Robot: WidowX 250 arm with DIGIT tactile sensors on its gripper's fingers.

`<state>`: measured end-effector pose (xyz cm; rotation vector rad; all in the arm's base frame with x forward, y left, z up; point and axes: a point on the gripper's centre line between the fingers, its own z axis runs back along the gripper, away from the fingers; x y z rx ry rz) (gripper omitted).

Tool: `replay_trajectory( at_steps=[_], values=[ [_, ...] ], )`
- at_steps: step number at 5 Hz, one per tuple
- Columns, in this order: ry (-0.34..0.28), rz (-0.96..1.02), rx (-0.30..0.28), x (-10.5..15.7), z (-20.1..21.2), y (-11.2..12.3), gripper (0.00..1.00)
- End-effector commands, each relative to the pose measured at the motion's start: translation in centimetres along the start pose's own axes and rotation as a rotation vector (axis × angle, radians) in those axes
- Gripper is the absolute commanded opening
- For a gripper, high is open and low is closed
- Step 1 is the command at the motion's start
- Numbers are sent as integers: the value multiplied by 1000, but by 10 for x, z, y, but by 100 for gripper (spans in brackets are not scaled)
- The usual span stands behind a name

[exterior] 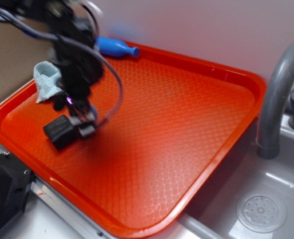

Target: Grab the blue ball.

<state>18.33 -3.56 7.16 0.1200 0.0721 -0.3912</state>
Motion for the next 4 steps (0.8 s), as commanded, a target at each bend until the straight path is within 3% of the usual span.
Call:
replay_trajectory(
  at_steps=[1, 2, 3, 4],
  values=[
    [-140, 59, -39, 2, 66, 5, 0],
    [-237, 92, -77, 20, 102, -1, 0],
    [-208, 236, -14, 39, 119, 1, 0],
    [-187, 299, -53, 44, 112, 13, 0]
  ],
)
